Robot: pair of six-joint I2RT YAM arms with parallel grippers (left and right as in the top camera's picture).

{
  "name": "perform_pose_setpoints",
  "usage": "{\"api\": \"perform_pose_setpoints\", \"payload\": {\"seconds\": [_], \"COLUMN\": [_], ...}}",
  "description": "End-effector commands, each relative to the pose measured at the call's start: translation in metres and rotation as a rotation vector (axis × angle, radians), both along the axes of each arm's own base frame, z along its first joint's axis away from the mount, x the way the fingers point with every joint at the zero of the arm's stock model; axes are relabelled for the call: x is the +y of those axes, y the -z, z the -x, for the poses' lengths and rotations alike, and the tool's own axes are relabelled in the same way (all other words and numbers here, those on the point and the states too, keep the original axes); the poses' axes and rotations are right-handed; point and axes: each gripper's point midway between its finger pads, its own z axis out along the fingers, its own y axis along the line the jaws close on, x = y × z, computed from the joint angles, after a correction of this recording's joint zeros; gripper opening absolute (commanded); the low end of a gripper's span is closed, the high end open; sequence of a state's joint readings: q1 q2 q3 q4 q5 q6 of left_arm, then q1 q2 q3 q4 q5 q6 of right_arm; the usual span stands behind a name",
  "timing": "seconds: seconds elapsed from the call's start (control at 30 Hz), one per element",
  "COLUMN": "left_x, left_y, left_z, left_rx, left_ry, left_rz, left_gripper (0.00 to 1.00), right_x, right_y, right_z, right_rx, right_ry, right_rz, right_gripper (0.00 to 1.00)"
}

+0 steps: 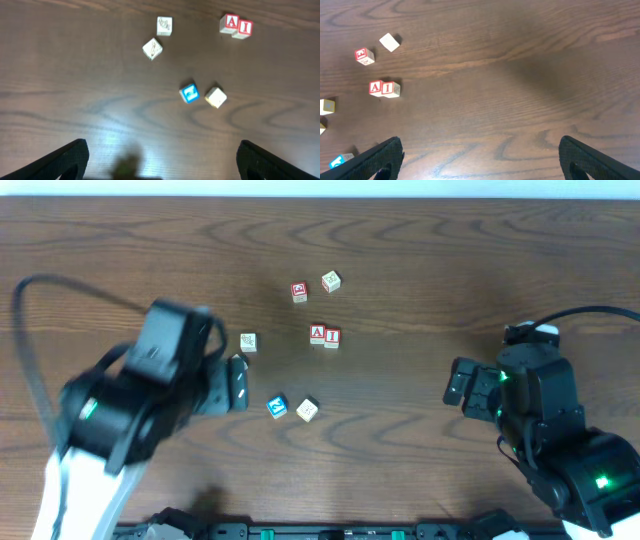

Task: Spell out Ai2
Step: 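Lift the left arm away and pull it back toward the rest pose, then lower the left gripper onto the blue 2 block and close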

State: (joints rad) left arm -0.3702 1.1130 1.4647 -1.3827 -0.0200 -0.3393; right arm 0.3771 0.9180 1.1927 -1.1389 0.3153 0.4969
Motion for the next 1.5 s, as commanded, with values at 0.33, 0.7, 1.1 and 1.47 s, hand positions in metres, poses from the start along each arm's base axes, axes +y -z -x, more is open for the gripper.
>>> {"api": "perform_pose_setpoints", "payload": {"seconds": [0.33,0.7,1.1,1.47], "left_x": [0.031,0.019,-0.02,-0.028], "left_y": [-0.028,0.001,0.104,0.183], "left_z": [0.119,0.137,0.077,0.013], "left_rx": [-0.113,0.012,0.28,0.399], "left_ry": [0.032,0.221,-0.068,-0.521], "left_rz": [0.124,0.096,0.232,0.156], "left_gripper": [0.95,0.95,0.95,0.95], "right_x": [-0.001,0.001,0.001,0.001], "right_y": [-0.001,0.002,0.002,0.003], "right_z": [0.001,0.004,0.004,0.005], "right_rx": [0.001,0.021,0.021,0.025], "right_ry": [0.001,-0.012,-0.012,-0.012], "right_rz": [0.003,-0.006,-0.005,-0.003], "right_gripper": [0.99,0.99,0.99,0.99]}}
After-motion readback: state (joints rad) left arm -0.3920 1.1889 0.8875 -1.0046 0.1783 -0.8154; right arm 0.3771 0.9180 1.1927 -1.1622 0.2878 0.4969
